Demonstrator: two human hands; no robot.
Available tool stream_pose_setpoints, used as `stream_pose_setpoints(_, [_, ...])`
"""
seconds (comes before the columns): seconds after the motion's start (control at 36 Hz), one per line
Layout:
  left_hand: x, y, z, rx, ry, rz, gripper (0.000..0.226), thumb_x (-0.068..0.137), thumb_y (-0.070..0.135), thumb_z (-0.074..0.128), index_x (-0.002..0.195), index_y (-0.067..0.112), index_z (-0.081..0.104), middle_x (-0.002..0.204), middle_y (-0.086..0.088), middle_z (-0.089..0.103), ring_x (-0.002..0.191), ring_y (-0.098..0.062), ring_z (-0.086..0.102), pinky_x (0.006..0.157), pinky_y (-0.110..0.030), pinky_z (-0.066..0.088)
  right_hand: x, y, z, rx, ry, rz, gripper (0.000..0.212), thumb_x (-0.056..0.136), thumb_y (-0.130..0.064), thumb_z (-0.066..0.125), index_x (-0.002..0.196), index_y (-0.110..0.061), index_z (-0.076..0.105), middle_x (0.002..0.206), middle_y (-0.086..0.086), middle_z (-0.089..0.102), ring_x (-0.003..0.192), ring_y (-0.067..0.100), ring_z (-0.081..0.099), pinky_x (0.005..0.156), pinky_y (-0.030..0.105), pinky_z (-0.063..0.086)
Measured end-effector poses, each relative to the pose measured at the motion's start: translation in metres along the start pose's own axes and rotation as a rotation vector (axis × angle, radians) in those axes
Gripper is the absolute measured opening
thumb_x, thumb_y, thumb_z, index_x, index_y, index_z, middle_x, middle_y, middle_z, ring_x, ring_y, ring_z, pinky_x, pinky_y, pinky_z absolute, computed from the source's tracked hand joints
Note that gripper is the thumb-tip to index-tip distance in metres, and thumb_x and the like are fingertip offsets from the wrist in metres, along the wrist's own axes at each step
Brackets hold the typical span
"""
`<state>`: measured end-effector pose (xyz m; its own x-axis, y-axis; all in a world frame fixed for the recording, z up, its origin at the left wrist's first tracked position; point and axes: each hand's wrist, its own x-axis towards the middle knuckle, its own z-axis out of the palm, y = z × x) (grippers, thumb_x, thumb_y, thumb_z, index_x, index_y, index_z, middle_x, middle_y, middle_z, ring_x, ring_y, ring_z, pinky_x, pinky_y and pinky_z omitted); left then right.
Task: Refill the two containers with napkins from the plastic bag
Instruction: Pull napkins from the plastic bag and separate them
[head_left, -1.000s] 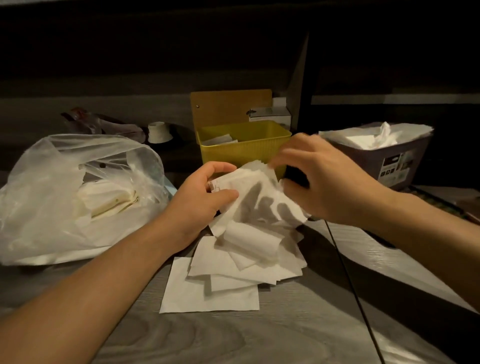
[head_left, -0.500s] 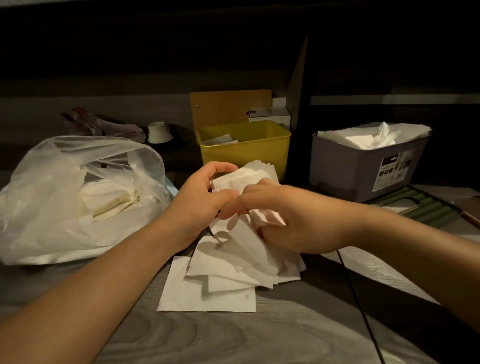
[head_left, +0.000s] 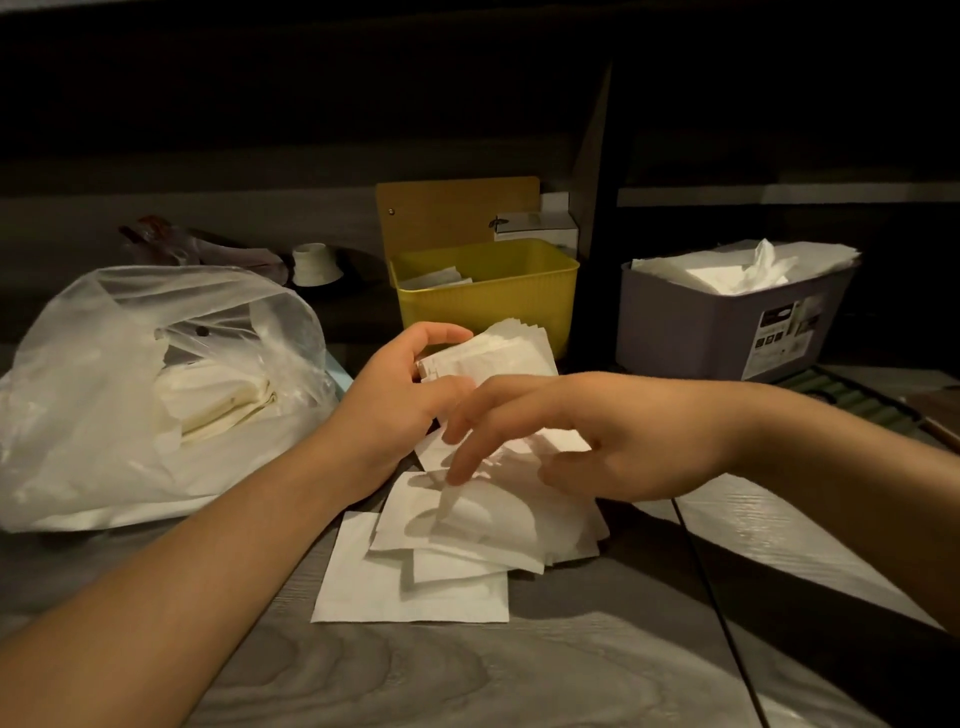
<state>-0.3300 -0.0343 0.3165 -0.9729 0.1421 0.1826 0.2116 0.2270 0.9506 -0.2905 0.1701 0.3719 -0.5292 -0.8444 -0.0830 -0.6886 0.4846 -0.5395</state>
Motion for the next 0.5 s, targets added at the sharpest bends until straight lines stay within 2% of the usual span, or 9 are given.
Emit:
stream_pose_setpoints(0.06, [0.0, 0.001, 0.001, 0.001, 0.001, -0.005, 0.038, 0.095, 0.009, 0.065, 0.125, 0.032, 0.06, 0.111, 0.004, 0.069, 0.095, -0.011, 0.07, 0.077, -0.028, 0.062, 0.0, -0.003, 0.0, -0.003, -0.051, 0.018, 0.058, 0.09, 0.007, 0.051, 0.13, -0.034, 0.062, 0.141, -0.026, 0.039, 0.135, -0.012, 0.029, 0.109, 0.009, 0.029])
stream_pose_setpoints(0.08, [0.0, 0.001, 0.001, 0.003, 0.0, -0.004, 0.039, 0.095, 0.009, 0.065, 0.126, 0.031, 0.059, 0.113, 0.005, 0.068, 0.095, -0.009, 0.069, 0.076, -0.026, 0.061, 0.0, -0.004, 0.001, -0.012, -0.065, 0.024, 0.055, 0.09, 0.005, 0.052, 0.128, -0.033, 0.061, 0.14, -0.025, 0.039, 0.134, -0.011, 0.029, 0.107, 0.008, 0.029])
stream_pose_setpoints(0.19, [-0.001, 0.002, 0.001, -0.021, -0.007, -0.009, 0.038, 0.094, 0.006, 0.065, 0.125, 0.029, 0.06, 0.11, 0.001, 0.068, 0.086, -0.004, 0.07, 0.07, -0.023, 0.06, 0.002, -0.007, 0.005, -0.041, -0.06, 0.039, 0.039, 0.092, 0.0, 0.053, 0.118, -0.029, 0.059, 0.138, -0.018, 0.042, 0.132, -0.001, 0.034, 0.106, 0.021, 0.037])
stream_pose_setpoints(0.31, [-0.002, 0.003, 0.002, -0.026, -0.003, -0.012, 0.038, 0.094, 0.006, 0.066, 0.124, 0.029, 0.061, 0.111, -0.001, 0.069, 0.092, -0.012, 0.071, 0.077, -0.031, 0.062, 0.005, -0.009, 0.009, -0.022, -0.005, 0.005, 0.022, 0.093, -0.007, 0.061, 0.102, -0.028, 0.059, 0.134, -0.013, 0.048, 0.128, 0.003, 0.04, 0.096, 0.014, 0.041])
stream_pose_setpoints(0.39, [-0.003, 0.004, 0.001, -0.017, -0.002, -0.007, 0.039, 0.094, 0.006, 0.066, 0.124, 0.029, 0.061, 0.109, -0.002, 0.069, 0.092, -0.013, 0.07, 0.08, -0.033, 0.062, 0.004, -0.011, 0.005, 0.01, 0.068, -0.024, 0.015, 0.092, -0.012, 0.067, 0.094, -0.026, 0.061, 0.123, -0.01, 0.058, 0.122, 0.007, 0.051, 0.102, 0.027, 0.041])
stream_pose_setpoints(0.44, [-0.003, 0.004, 0.001, -0.025, -0.007, -0.006, 0.039, 0.094, 0.006, 0.067, 0.126, 0.028, 0.06, 0.113, 0.0, 0.068, 0.091, -0.009, 0.07, 0.079, -0.031, 0.062, 0.001, -0.012, 0.001, 0.042, 0.1, -0.035, 0.016, 0.092, -0.012, 0.068, 0.093, -0.026, 0.062, 0.114, -0.009, 0.064, 0.115, 0.012, 0.058, 0.101, 0.036, 0.044])
stream_pose_setpoints(0.5, [-0.004, 0.004, 0.001, -0.027, -0.011, -0.004, 0.039, 0.094, 0.006, 0.066, 0.127, 0.027, 0.06, 0.114, 0.001, 0.068, 0.09, -0.005, 0.069, 0.075, -0.026, 0.062, -0.001, -0.013, -0.002, 0.058, 0.09, -0.03, 0.021, 0.093, -0.008, 0.066, 0.098, -0.028, 0.064, 0.116, -0.011, 0.065, 0.117, 0.01, 0.058, 0.103, 0.038, 0.044])
